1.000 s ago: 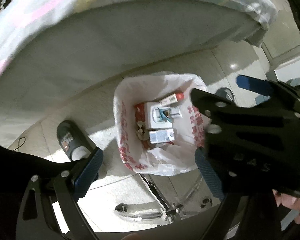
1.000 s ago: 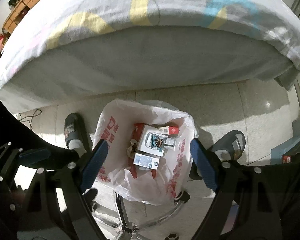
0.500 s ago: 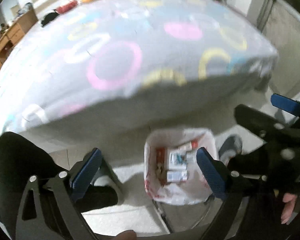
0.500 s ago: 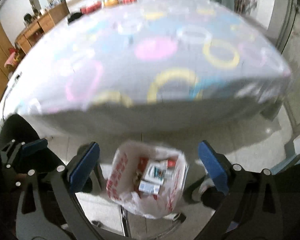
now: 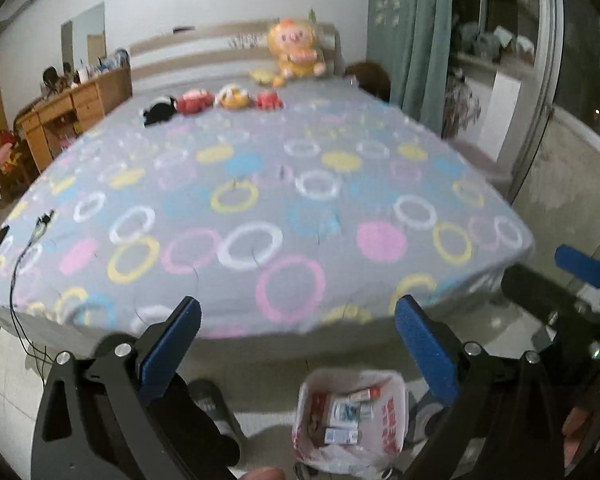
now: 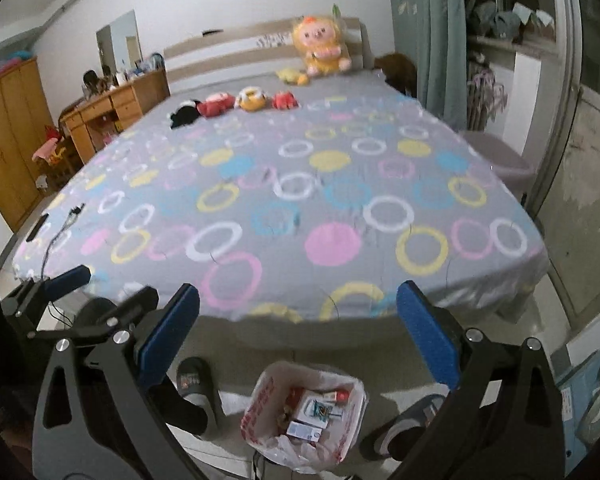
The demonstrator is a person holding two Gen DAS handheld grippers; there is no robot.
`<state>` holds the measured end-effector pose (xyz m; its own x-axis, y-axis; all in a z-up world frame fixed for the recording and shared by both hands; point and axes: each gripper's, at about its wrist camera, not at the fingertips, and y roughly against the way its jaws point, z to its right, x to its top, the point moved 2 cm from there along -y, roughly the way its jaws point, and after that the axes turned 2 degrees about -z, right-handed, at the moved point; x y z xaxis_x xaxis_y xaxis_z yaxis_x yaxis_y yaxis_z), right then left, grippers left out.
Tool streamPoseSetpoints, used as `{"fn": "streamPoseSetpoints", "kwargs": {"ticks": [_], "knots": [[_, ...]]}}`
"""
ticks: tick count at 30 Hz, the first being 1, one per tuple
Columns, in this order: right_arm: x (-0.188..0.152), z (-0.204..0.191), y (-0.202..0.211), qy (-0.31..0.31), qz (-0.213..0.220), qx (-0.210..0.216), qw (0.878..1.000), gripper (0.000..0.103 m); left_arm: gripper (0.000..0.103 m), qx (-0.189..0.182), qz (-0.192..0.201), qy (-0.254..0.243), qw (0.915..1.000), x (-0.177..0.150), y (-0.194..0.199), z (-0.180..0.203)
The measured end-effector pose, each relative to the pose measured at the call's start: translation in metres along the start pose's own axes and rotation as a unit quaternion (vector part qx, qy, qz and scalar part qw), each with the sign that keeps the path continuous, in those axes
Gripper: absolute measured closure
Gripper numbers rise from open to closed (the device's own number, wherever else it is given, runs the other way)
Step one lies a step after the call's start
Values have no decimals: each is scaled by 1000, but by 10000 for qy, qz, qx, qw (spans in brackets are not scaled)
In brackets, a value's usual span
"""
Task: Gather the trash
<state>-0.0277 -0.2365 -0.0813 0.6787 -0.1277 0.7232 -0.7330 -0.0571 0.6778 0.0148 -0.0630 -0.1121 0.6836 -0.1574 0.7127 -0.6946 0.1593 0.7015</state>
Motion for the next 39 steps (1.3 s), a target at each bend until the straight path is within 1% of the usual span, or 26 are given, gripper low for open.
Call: {"fn": "streamPoseSetpoints", "kwargs": {"ticks": [2, 5, 14, 29, 39], "knots": [[4, -2, 9, 2, 82, -3, 10000, 7, 8, 32, 205, 19, 9998, 8, 16, -2], [8, -5, 23, 4, 217, -23, 9998, 7, 8, -25, 402, 78, 9992, 11, 34, -5], [14, -8, 50, -76, 478, -21, 9988, 7, 8, 226, 574, 95, 9980, 13, 54, -16], [31, -14, 85, -147, 910, -54, 9957, 7, 8, 600, 917, 199, 9938, 36, 88, -44], [39, -21, 94, -67, 1035, -8, 9946, 7, 8, 654, 1100, 229, 9915, 46, 105, -52]]}}
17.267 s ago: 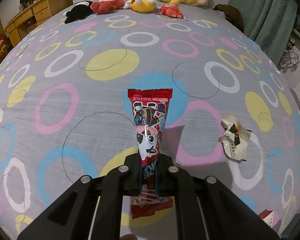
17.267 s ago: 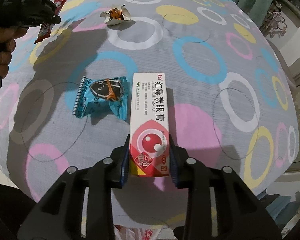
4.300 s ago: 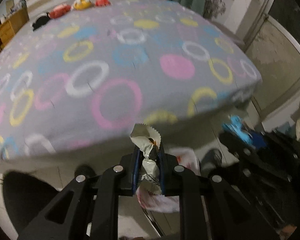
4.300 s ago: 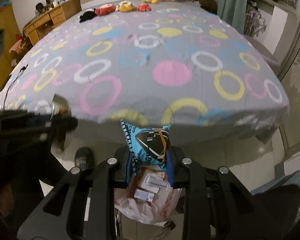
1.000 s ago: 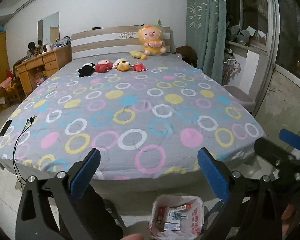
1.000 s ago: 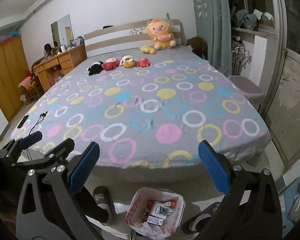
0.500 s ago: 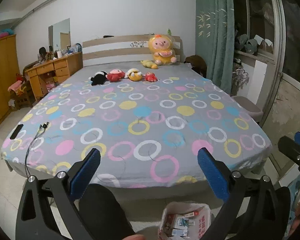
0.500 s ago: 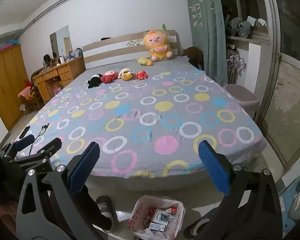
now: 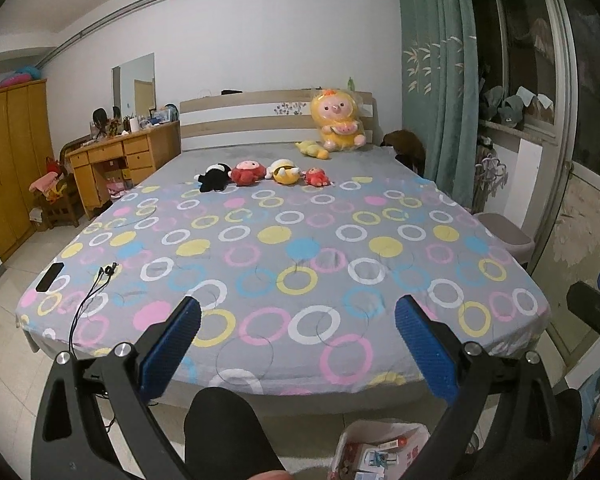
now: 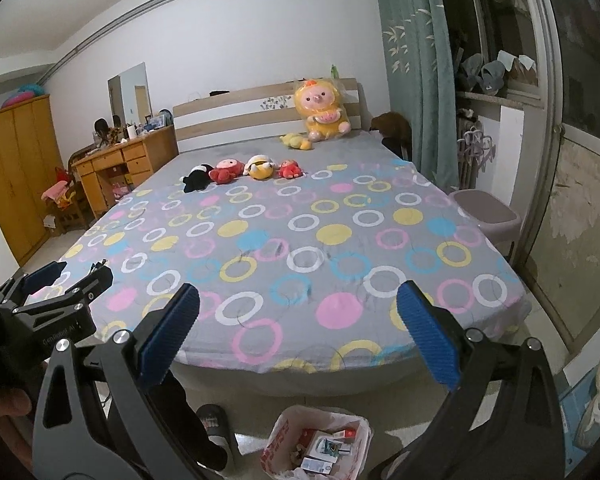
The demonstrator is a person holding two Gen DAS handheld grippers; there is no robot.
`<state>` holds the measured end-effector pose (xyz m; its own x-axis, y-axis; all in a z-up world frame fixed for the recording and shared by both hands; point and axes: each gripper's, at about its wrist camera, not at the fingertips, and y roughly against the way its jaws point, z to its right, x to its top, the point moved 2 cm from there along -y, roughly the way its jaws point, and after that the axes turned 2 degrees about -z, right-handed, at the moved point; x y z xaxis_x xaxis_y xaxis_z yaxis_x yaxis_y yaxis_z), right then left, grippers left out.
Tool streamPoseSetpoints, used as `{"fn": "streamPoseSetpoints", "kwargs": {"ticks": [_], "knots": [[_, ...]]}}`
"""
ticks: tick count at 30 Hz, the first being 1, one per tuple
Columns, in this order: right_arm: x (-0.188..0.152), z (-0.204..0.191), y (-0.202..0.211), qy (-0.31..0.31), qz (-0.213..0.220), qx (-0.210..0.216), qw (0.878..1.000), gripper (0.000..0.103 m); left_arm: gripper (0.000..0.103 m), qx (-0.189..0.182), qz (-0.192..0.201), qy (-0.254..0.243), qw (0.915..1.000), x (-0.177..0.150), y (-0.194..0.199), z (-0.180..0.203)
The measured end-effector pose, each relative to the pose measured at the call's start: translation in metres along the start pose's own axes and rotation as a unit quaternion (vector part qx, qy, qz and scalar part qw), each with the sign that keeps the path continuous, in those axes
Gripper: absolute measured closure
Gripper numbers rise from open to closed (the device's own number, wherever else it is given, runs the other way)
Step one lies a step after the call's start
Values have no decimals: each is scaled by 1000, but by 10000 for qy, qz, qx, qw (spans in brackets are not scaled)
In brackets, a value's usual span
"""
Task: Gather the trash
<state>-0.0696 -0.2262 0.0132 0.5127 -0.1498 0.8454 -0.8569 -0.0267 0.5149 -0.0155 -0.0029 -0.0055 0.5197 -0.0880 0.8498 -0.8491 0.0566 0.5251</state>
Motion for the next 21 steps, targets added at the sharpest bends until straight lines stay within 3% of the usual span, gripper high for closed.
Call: {"fn": "streamPoseSetpoints", "kwargs": {"ticks": [21], "knots": [[5, -4, 4, 71, 57, -24, 10000, 7, 8, -224, -81, 87, 9997, 10, 2, 0]]}}
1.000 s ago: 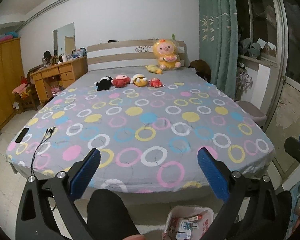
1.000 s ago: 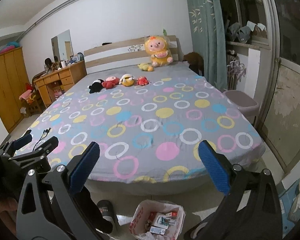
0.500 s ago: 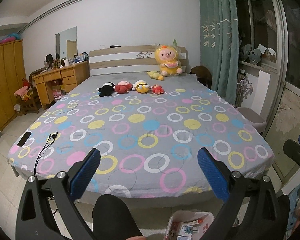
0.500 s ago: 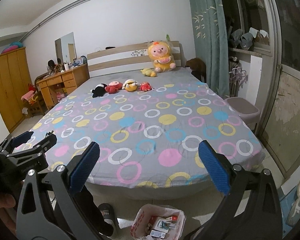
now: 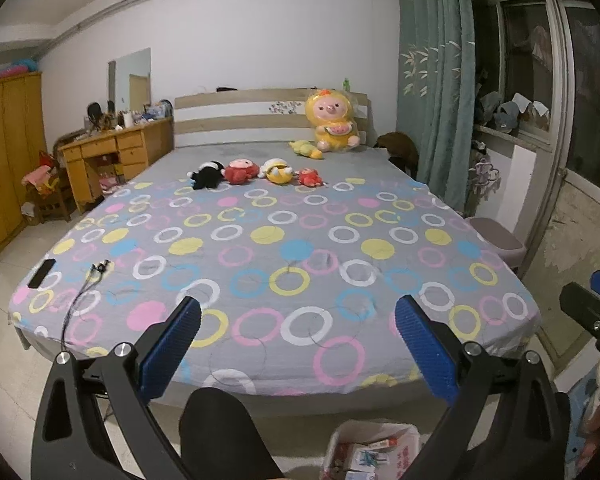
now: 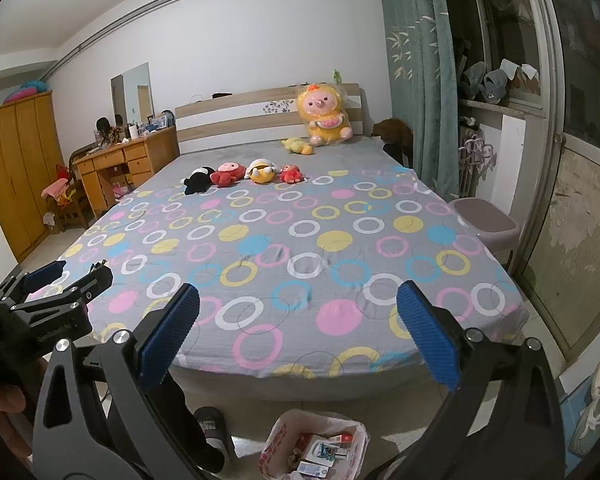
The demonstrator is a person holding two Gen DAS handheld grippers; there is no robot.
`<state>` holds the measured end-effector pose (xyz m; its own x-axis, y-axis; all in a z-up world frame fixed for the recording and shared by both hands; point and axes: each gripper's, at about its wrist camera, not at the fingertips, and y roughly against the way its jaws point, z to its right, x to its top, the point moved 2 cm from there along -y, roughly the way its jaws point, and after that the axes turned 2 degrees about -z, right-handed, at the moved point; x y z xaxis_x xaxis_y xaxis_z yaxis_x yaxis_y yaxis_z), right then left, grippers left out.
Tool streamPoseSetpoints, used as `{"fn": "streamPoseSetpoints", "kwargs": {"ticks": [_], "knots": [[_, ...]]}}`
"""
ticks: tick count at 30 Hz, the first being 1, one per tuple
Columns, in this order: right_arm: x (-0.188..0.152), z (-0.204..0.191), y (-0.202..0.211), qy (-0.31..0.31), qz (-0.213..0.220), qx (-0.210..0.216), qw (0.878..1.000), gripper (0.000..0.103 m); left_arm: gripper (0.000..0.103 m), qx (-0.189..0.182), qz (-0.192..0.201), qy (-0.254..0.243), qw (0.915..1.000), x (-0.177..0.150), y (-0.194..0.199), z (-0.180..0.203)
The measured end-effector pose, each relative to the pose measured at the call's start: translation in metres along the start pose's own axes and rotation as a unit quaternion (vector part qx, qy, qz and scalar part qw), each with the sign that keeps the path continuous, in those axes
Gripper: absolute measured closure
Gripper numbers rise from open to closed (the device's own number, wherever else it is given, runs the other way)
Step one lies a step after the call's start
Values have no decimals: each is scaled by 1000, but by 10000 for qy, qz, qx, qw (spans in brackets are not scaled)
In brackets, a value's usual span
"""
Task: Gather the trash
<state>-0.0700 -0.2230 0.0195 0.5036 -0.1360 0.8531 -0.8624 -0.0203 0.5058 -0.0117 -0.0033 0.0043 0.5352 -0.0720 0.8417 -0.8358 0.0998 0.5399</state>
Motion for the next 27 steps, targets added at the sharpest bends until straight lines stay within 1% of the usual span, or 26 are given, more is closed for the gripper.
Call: {"fn": "streamPoseSetpoints", "kwargs": {"ticks": [3, 7, 13, 19, 22, 27], "knots": [[0, 0, 0, -7, 2, 7, 10000, 7, 8, 2, -11, 55, 10000, 0, -1, 0], [0, 0, 0, -10, -10, 0, 10000, 7, 8, -90, -75, 131, 9998, 0, -3, -1], [0, 0, 0, 0, 6, 14, 10000, 7, 8, 25, -70, 117, 9999, -3, -4, -4], [0, 0, 0, 3, -9, 10, 10000, 7, 8, 62, -110, 134, 9998, -6, -6, -8], [0, 0, 0, -14, -10, 18, 10000, 7, 8, 160, -102, 126, 9997, -8, -6, -11], [0, -1, 1, -7, -9, 18, 10000, 7, 8, 143, -118, 121, 9998, -10, -7, -12]]}}
